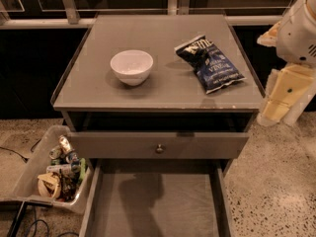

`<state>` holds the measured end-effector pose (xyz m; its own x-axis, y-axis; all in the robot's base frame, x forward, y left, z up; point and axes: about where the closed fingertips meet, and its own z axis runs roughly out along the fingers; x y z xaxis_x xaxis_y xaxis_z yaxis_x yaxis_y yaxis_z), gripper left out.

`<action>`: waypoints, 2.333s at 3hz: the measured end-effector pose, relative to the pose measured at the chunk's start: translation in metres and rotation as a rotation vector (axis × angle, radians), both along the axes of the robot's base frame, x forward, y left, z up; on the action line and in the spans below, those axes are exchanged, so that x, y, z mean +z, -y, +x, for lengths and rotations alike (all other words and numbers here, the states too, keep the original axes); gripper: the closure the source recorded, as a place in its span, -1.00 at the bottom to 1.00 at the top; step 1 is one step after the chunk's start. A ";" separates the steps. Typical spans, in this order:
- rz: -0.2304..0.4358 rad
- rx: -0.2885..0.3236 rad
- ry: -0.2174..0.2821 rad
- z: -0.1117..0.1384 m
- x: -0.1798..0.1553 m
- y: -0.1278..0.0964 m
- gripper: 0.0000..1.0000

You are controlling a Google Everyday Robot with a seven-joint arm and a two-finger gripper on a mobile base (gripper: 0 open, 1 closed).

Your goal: Place blue chip bag into middle drawer

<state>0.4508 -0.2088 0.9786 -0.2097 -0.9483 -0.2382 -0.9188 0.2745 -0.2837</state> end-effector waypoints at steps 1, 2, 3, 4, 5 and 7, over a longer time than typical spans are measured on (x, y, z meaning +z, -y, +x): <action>0.065 0.012 0.071 0.029 -0.009 -0.017 -1.00; 0.189 -0.019 0.158 0.070 -0.014 -0.022 -1.00; 0.312 -0.061 0.232 0.114 -0.023 -0.022 -1.00; 0.312 -0.062 0.232 0.114 -0.023 -0.022 -1.00; 0.319 -0.097 0.239 0.129 -0.032 -0.018 -1.00; 0.435 -0.252 0.241 0.204 -0.077 -0.006 -1.00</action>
Offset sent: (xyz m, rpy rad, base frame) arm 0.1240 0.0246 -0.0208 0.3606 -0.2640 -0.0603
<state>0.6550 -0.2030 0.9012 -0.3087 -0.6790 -0.6661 -0.7325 0.6164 -0.2888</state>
